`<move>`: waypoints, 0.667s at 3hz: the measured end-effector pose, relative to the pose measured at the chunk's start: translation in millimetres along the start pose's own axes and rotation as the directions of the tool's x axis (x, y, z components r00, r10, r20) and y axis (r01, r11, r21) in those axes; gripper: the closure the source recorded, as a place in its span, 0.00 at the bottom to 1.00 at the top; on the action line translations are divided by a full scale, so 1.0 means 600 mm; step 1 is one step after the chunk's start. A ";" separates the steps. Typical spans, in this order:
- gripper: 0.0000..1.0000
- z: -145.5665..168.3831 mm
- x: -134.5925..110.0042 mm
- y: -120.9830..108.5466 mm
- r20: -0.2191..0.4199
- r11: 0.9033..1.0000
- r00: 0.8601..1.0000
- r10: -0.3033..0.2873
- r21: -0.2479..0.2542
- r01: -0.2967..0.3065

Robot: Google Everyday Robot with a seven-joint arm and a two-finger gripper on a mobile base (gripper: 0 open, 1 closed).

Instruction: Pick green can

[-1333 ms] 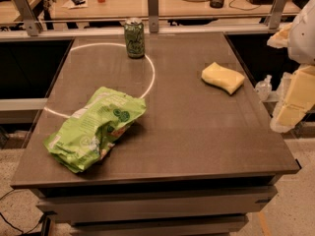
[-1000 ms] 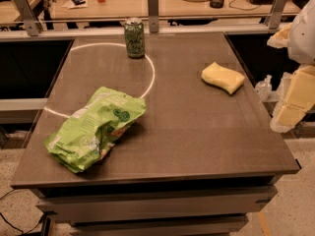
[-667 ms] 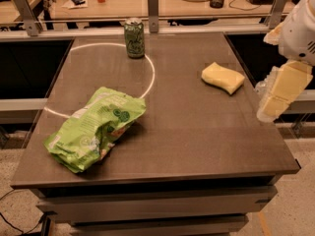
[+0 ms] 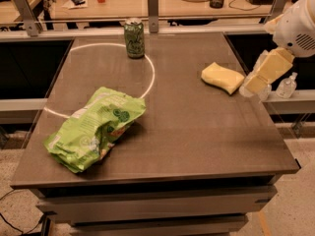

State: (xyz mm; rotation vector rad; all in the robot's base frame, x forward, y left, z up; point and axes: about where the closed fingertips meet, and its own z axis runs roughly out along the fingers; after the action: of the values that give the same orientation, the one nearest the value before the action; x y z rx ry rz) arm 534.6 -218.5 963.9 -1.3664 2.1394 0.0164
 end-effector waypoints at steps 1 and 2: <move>0.00 0.012 -0.026 -0.042 0.208 0.998 0.977 0.043 0.044 -0.053; 0.00 0.030 -0.051 -0.081 0.401 0.996 0.914 0.064 0.038 -0.086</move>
Offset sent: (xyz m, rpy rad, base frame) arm 0.0937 0.0072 0.0237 0.6347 -0.3279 0.0819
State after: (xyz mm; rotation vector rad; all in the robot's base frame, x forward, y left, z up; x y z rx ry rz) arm 592.4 -210.4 978.4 -1.1334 1.8301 0.2452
